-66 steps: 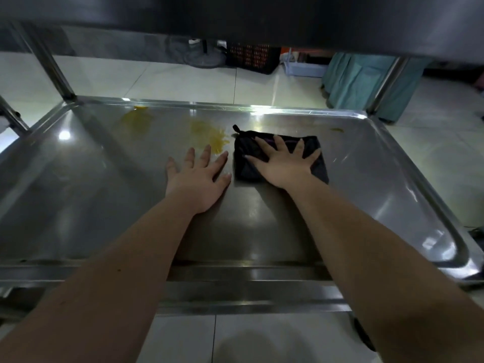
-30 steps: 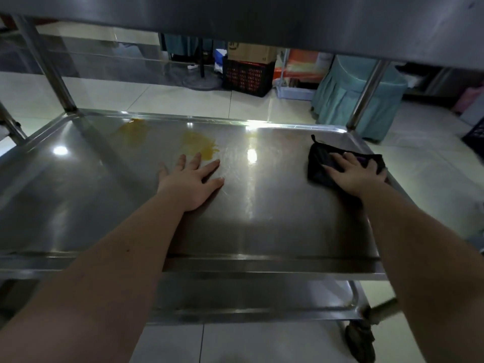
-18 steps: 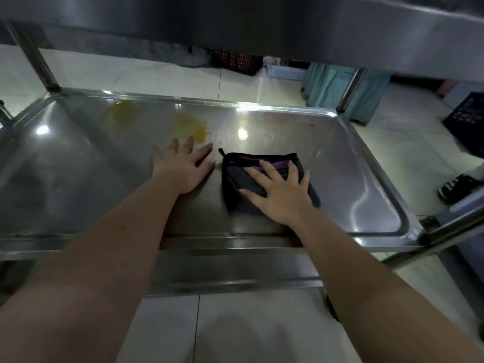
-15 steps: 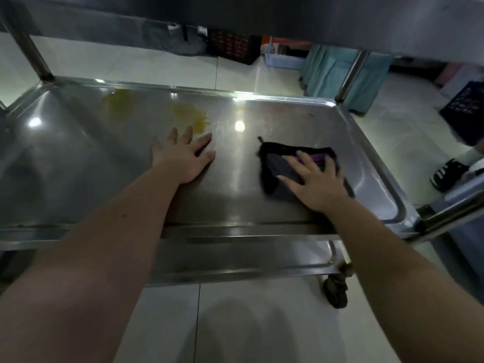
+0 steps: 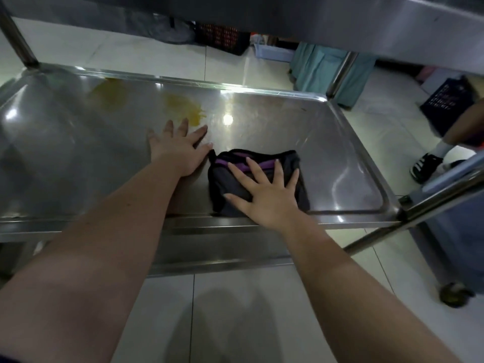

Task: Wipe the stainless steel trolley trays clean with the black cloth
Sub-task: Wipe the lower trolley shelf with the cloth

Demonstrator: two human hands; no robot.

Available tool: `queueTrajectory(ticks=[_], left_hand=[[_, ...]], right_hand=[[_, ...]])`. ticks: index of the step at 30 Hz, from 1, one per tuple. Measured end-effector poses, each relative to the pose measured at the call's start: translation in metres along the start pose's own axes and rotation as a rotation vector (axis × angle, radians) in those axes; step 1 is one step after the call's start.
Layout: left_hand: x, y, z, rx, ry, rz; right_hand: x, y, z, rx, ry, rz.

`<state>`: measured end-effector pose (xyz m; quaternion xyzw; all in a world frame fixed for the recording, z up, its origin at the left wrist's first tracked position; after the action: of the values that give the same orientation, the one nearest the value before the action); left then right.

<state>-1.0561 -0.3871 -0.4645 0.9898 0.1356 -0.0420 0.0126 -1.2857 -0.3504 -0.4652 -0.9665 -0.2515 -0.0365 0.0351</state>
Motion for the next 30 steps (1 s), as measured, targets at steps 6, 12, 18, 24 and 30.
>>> queueTrajectory(ticks=[6,12,18,24,30], left_hand=[[0.004,-0.003,-0.001,0.017,-0.025,0.013],[-0.002,-0.002,-0.001,0.008,-0.017,0.007],[-0.005,-0.004,0.001,0.012,0.015,-0.008],[0.009,-0.005,-0.012,0.060,-0.267,-0.007],[0.066,-0.047,-0.045,-0.051,-0.539,0.063]], right_hand=[[-0.086,-0.016,-0.013,-0.067,0.040,0.117],[-0.177,-0.030,-0.026,0.025,0.061,0.367],[-0.078,-0.011,-0.013,0.034,0.001,0.206],[0.064,0.000,0.005,0.021,-0.024,0.019],[0.077,-0.004,0.005,-0.002,-0.023,0.051]])
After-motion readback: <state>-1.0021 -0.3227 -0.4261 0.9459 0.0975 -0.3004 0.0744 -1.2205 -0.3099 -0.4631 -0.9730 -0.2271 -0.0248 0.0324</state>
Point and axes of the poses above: each hand's wrist, its own y-axis towards the middle knuckle, its own z-axis out of the palm, x = y × z, the point moved 4 cm from there along y, towards the middle knuckle, and after that the axes turned 5 degrees about -x, right-handed, at the moved point
